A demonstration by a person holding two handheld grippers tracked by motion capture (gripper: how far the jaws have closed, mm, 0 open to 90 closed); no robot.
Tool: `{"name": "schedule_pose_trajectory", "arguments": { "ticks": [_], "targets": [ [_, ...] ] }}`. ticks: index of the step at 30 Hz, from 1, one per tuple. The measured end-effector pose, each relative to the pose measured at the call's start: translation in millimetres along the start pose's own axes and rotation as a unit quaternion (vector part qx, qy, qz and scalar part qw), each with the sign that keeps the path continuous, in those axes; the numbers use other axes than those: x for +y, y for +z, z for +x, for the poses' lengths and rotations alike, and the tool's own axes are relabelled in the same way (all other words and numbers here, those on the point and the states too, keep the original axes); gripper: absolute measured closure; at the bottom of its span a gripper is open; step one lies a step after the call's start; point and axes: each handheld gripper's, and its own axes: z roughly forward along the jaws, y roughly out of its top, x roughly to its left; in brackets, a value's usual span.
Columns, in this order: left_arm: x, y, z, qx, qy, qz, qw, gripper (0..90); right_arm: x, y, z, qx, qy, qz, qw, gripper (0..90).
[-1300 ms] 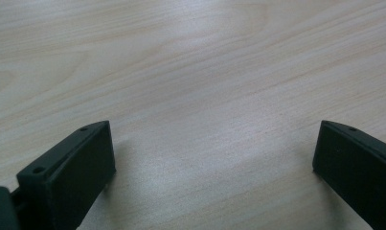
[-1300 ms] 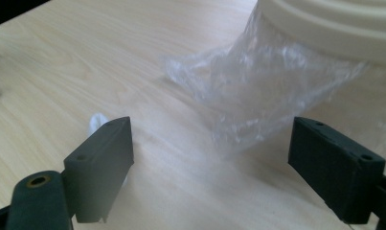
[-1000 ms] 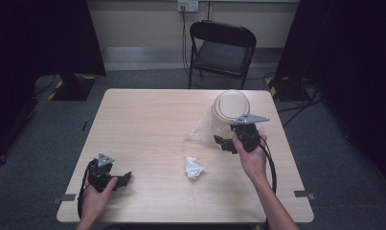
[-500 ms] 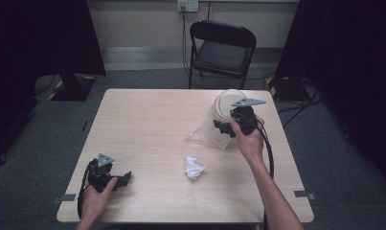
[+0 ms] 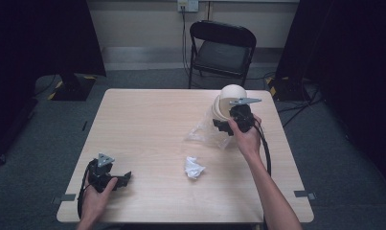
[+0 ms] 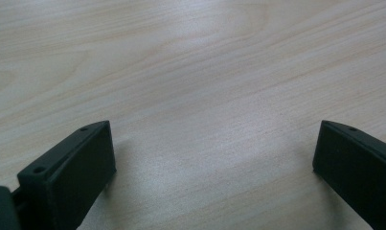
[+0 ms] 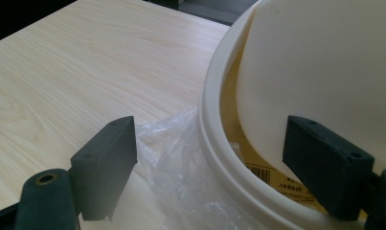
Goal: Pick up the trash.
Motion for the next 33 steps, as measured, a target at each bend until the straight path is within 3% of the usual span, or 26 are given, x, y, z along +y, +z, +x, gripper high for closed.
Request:
{"name": "schedule_pose_trajectory", "arguments": {
  "ticks": [8, 17, 25, 33],
  "targets": [
    [-0.5, -0.4, -1.2, 0.003, -0.003, -0.001, 1.0, 0.4, 0.1, 10.4, -3.0, 0.004, 0.007, 0.004, 1.0, 17.8],
    [-0.5, -0.4, -1.1, 0.003, -0.003, -0.001, 1.0, 0.5, 1.8, 16.3, -7.9, -0.009, 0.009, 0.014, 0.9998, 15.5],
    [-0.5, -0.4, -1.2, 0.003, -0.003, -0.001, 1.0, 0.5, 1.7, 10.5, -9.5, -0.002, 0.016, 0.005, 0.9999, 15.5],
    [-0.5, -0.4, -1.2, 0.003, -0.003, -0.001, 1.0, 0.4, -1.3, -2.6, -0.8, 0.008, 0.011, -0.013, 0.9998, 15.1]
  ]
}}
